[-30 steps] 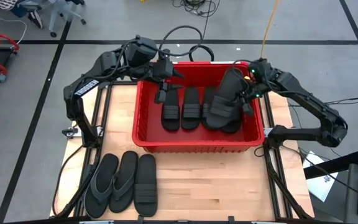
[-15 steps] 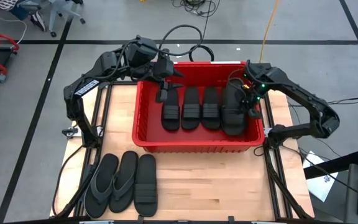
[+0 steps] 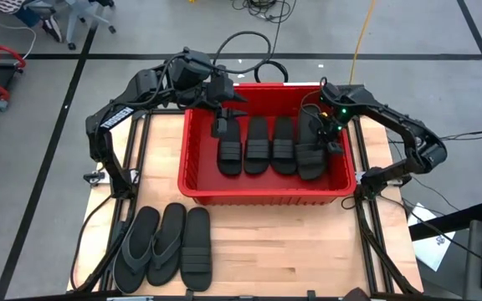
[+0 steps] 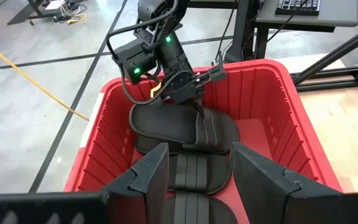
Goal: Pick and place slides into bin
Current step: Put the black slide into the red container
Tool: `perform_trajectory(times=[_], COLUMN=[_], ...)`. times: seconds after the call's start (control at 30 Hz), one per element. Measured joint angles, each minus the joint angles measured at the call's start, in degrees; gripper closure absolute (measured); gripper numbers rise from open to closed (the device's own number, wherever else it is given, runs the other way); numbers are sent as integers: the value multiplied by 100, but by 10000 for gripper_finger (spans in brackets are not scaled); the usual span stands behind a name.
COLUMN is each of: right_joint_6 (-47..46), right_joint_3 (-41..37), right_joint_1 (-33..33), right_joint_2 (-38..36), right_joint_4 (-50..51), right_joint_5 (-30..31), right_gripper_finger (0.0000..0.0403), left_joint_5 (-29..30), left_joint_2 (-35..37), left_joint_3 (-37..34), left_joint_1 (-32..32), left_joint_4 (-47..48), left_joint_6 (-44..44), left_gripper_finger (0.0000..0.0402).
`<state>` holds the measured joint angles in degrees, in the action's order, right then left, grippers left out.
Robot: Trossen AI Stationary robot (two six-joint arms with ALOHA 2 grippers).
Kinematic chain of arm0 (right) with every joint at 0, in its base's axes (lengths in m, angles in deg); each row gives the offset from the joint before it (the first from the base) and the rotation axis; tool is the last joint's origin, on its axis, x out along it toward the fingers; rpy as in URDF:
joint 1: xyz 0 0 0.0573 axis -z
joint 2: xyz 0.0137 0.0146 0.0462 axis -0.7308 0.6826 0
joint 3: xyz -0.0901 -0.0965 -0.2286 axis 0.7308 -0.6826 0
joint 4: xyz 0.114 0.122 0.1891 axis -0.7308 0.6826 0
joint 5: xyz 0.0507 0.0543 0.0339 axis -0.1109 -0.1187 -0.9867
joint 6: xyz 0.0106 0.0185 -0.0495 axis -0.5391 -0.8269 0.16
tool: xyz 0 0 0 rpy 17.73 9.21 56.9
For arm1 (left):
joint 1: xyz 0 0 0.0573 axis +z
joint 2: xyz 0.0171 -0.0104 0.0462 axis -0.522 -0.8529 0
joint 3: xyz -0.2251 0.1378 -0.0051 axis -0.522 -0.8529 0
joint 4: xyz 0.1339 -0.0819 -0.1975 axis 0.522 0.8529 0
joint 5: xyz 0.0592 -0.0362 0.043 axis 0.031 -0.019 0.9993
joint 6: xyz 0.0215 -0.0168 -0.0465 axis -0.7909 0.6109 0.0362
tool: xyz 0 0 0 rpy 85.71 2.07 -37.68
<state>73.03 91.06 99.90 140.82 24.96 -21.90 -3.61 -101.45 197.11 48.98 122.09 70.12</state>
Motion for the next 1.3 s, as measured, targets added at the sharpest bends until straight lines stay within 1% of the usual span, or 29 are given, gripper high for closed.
perform_trajectory(times=[0.2,0.37,0.5,0.6,0.73,0.8,0.87,0.97,1.1,1.3], right_joint_6=[-234,-510,-722,-924,-977,-1147,-1337,-1474,-1544,-1924], right_joint_3=[-2,-9,-9,-7,-9,-9,-9,-9,-13,-13], right_joint_1=[129,212,212,210,208,208,201,210,198,162], right_joint_2=[-36,-31,-33,-36,-36,-36,-45,-154,-410,-862], right_joint_4=[101,107,46,-59,-65,-69,-76,-72,-215,-635], right_joint_5=[26,407,836,1153,1245,1432,1669,1783,1772,1723], right_gripper_finger=[401,385,354,324,279,259,243,224,212,215], left_joint_5=[0,-2,-1,-2,-2,-2,-4,-4,-4,-9], left_joint_2=[0,-2,-2,-2,-2,-2,-2,-2,-2,-4], left_joint_3=[0,0,0,0,0,0,0,0,0,0], left_joint_1=[-2,-2,-2,-2,-2,-2,-2,-2,-2,-2], left_joint_4=[4,8,11,13,13,13,13,13,13,13], left_joint_6=[-34,-127,-155,-191,-203,-203,-203,-201,-201,-201], left_gripper_finger=[231,231,231,231,231,231,231,231,231,231])
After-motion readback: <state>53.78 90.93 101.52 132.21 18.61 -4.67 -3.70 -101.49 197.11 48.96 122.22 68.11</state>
